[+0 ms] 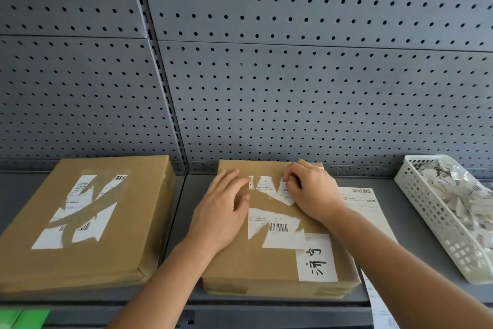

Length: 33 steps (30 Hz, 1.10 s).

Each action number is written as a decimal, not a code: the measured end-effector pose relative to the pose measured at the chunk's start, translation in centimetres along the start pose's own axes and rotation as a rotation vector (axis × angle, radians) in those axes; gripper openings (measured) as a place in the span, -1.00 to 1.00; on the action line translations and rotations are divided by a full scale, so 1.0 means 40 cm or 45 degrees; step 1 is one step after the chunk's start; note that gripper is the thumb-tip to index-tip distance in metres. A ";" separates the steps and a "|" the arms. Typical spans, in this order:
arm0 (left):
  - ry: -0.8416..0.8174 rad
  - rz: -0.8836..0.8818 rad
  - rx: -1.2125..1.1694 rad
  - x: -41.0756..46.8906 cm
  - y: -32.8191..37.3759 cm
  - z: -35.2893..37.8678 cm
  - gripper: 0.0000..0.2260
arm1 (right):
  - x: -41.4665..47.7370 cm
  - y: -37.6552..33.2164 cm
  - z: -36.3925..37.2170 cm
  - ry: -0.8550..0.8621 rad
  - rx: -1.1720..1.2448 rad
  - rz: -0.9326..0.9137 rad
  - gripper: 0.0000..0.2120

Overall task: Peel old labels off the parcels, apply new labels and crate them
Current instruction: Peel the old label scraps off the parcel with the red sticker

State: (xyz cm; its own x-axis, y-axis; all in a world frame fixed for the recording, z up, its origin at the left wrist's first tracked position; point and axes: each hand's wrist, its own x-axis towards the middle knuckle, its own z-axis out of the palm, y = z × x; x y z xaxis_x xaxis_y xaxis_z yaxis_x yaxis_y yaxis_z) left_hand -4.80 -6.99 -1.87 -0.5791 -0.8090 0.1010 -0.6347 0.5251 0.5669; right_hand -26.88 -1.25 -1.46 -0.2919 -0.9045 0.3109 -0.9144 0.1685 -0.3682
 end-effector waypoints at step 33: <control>0.005 0.000 -0.011 0.001 -0.004 0.004 -0.66 | 0.006 0.000 0.002 -0.061 -0.036 0.006 -0.82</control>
State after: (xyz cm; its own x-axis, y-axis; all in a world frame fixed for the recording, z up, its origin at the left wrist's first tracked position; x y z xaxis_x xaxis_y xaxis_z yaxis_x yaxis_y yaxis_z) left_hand -4.79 -7.08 -2.09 -0.5773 -0.8098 0.1046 -0.6299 0.5231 0.5741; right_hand -26.94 -1.52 -1.45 -0.2830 -0.9212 0.2671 -0.9209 0.1831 -0.3441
